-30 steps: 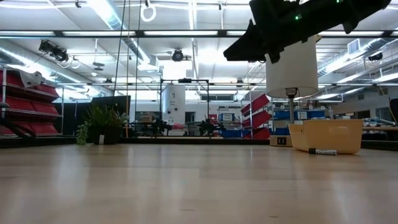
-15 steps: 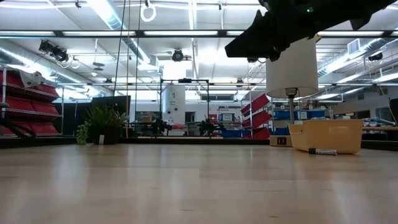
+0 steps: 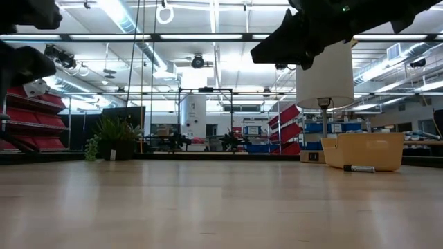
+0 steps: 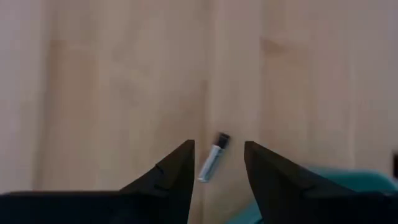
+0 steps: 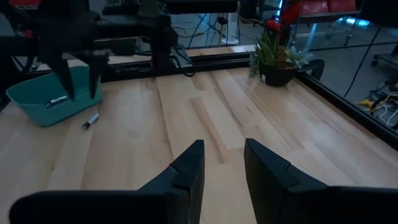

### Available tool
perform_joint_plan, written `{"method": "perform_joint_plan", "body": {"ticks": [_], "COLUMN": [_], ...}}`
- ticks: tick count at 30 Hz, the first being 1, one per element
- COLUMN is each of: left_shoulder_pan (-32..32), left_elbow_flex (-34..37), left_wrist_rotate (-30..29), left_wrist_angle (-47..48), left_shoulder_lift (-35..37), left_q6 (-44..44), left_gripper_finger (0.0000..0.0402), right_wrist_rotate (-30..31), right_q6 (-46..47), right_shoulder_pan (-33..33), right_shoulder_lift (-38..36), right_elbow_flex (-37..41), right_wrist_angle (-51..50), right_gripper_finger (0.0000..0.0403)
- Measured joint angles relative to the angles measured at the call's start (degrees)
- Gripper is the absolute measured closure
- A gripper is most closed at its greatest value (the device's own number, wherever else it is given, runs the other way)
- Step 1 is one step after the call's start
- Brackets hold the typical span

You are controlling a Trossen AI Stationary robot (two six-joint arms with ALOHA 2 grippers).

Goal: Sort batteries
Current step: Put the silver battery into the blue bin

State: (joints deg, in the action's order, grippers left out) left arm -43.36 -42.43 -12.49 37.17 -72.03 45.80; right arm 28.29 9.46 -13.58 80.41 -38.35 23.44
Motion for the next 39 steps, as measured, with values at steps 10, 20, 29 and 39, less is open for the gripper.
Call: {"method": "perform_joint_plan", "body": {"ticks": [10, 20, 29, 39], "left_shoulder_pan": [0.62, 0.62, 0.87, 1.19], "left_elbow_flex": [1.46, 1.46, 1.17, -3.07], "left_wrist_rotate": [4.64, 5.73, 5.53, 1.43], "left_wrist_angle": [-4.11, -6.19, -6.25, -3.27], "left_shoulder_lift": [-6.96, -12.76, -14.91, -15.19], "left_q6": [-14.04, -18.60, -20.24, -19.02], "left_gripper_finger": [0.0245, 0.0245, 0.0287, 0.0369], "right_wrist_rotate": [0.11, 0.13, 0.11, 0.10], "right_q6": [0.65, 0.96, 0.96, 2.72], "right_shoulder_pan": [-0.25, -0.73, -0.75, -0.73], "right_shoulder_lift": [0.00, 0.00, 0.00, 0.00], "right_elbow_flex": [0.00, 0.00, 0.00, 0.00], "right_wrist_angle": [-0.76, -1.24, -1.32, -1.28], "right_gripper_finger": [0.0302, 0.0302, 0.0302, 0.0302]}}
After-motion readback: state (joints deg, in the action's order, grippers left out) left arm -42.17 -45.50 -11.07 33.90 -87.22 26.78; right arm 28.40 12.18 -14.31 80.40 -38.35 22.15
